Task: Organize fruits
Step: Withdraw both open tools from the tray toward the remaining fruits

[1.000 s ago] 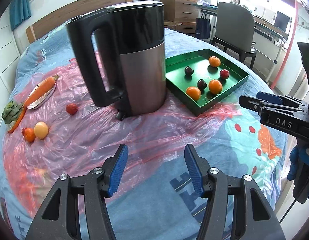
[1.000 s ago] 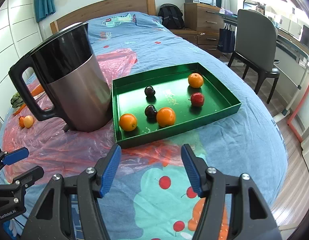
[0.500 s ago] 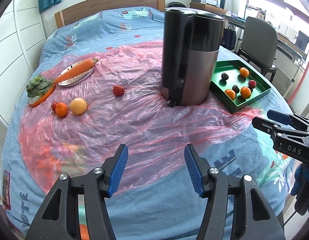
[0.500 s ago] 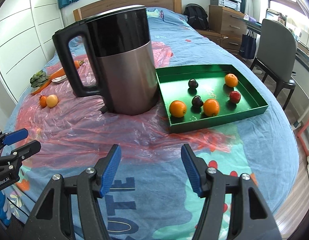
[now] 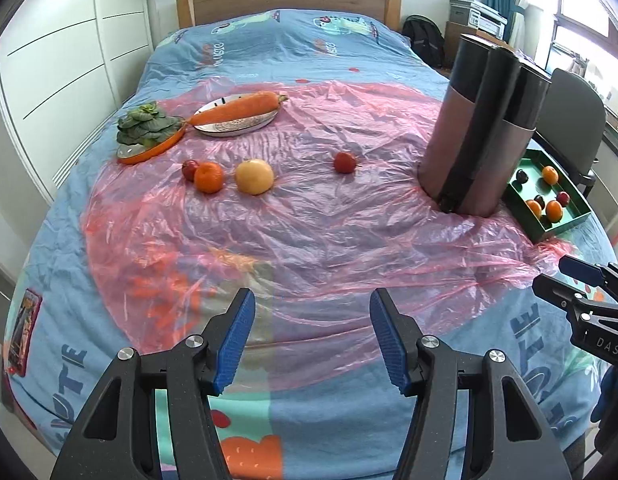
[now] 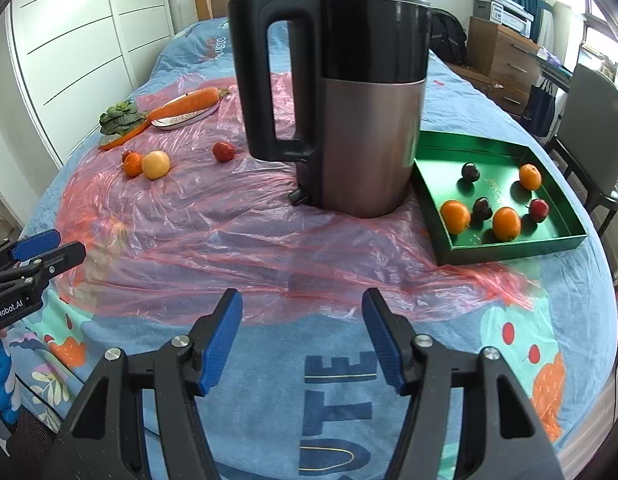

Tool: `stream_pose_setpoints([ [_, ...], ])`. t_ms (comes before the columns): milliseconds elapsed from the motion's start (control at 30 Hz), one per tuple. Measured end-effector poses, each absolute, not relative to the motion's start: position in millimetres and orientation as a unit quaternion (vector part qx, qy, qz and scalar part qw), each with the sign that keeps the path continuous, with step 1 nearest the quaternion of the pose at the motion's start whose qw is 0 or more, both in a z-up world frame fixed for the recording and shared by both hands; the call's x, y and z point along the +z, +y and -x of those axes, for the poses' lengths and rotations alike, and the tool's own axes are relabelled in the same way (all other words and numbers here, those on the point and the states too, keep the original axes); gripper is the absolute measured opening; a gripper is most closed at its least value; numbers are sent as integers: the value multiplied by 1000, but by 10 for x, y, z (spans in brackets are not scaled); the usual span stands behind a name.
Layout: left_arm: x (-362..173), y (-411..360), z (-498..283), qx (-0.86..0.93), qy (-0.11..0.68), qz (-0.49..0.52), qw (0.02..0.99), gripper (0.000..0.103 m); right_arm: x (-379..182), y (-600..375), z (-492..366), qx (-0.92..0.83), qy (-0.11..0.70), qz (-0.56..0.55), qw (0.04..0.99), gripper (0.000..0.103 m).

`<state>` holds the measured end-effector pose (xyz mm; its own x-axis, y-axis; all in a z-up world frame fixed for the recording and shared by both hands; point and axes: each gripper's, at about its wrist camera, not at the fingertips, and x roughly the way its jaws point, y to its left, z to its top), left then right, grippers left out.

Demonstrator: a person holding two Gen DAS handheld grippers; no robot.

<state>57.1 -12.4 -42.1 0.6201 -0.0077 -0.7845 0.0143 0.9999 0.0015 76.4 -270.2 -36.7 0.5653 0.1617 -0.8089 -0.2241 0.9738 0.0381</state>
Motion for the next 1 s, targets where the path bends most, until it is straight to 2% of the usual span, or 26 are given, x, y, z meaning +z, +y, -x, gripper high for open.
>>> stream_pose_setpoints([
  [633, -793, 1029, -656, 99, 451, 53, 886, 54, -691, -1767, -972, 177, 481, 71, 855, 103],
  [1000, -929, 1364, -874, 123, 452, 68, 881, 54, -825, -1396, -1256, 211, 485, 64, 846, 103],
])
